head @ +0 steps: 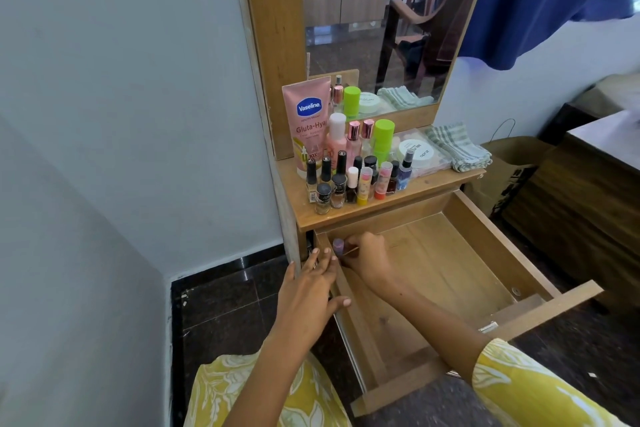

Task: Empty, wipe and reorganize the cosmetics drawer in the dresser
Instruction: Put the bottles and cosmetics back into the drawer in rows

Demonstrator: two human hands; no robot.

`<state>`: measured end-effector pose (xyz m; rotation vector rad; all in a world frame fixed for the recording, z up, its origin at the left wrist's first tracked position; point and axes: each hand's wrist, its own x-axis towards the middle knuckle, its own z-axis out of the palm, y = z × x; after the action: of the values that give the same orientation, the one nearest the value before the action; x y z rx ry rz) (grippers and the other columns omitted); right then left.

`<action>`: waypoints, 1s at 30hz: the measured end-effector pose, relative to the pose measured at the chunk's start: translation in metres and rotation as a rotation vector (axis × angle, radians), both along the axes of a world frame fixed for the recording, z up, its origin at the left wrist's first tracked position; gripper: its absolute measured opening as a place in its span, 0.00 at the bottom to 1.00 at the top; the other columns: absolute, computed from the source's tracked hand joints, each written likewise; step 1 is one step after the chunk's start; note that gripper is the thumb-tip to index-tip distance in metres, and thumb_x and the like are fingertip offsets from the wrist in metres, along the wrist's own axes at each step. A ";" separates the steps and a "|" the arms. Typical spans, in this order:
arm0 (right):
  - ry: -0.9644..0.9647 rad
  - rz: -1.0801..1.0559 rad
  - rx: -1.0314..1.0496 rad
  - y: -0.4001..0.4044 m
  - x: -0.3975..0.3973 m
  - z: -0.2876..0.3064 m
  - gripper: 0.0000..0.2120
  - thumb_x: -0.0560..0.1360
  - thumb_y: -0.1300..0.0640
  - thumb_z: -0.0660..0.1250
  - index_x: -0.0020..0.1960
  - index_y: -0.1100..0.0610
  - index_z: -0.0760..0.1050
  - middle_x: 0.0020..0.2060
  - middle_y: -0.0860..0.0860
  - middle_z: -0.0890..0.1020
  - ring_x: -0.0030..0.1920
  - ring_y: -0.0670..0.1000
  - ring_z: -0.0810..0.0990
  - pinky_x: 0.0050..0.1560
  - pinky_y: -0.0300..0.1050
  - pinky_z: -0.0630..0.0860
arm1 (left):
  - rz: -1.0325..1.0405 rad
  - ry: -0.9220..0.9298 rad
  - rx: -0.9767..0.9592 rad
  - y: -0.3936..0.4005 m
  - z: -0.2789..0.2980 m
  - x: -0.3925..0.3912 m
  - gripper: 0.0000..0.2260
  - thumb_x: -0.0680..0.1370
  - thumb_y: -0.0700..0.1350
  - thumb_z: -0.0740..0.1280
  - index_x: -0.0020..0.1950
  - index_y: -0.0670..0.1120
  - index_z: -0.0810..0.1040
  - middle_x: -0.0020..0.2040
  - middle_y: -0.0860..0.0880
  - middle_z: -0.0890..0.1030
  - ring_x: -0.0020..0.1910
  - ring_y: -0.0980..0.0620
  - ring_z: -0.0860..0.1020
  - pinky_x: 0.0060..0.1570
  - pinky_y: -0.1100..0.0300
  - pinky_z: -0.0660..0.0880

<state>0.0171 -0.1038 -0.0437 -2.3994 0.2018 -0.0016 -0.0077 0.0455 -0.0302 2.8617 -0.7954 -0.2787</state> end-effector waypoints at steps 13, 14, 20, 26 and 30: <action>-0.044 -0.054 -0.219 -0.018 -0.010 0.021 0.07 0.73 0.58 0.69 0.50 0.55 0.81 0.44 0.50 0.84 0.46 0.50 0.82 0.47 0.48 0.79 | 0.001 0.023 0.040 -0.002 0.000 0.004 0.35 0.78 0.61 0.58 0.77 0.51 0.43 0.78 0.51 0.44 0.76 0.51 0.42 0.73 0.46 0.44; -0.155 -0.082 -0.268 -0.022 -0.015 0.027 0.05 0.74 0.56 0.68 0.48 0.53 0.81 0.42 0.47 0.84 0.43 0.48 0.81 0.43 0.46 0.79 | 0.002 0.025 0.041 -0.002 0.000 0.004 0.36 0.78 0.61 0.58 0.77 0.52 0.41 0.78 0.51 0.44 0.76 0.51 0.42 0.73 0.46 0.43; -0.599 -0.150 -0.295 -0.028 -0.016 0.057 0.22 0.75 0.54 0.68 0.69 0.51 0.70 0.43 0.47 0.78 0.33 0.45 0.77 0.32 0.40 0.76 | 0.017 0.042 0.056 -0.003 0.001 0.002 0.35 0.78 0.61 0.57 0.77 0.52 0.41 0.78 0.52 0.42 0.76 0.52 0.41 0.72 0.47 0.40; -0.719 -0.224 -0.325 -0.028 0.002 0.061 0.15 0.72 0.55 0.73 0.57 0.57 0.76 0.49 0.52 0.77 0.36 0.46 0.76 0.30 0.35 0.69 | 0.029 0.060 0.059 -0.004 0.002 0.000 0.34 0.79 0.61 0.56 0.77 0.53 0.40 0.77 0.53 0.41 0.76 0.51 0.40 0.72 0.47 0.38; -0.868 -0.170 -0.292 -0.029 -0.003 0.055 0.07 0.74 0.53 0.70 0.46 0.53 0.72 0.40 0.44 0.79 0.35 0.41 0.76 0.29 0.31 0.71 | 0.030 0.062 0.055 -0.004 0.003 0.001 0.34 0.78 0.61 0.56 0.77 0.53 0.41 0.77 0.53 0.41 0.76 0.52 0.40 0.72 0.46 0.38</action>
<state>0.0137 -0.1324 0.0114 -2.4169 -0.0110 -1.1883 -0.0071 0.0418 -0.0273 2.8973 -0.7433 -0.3895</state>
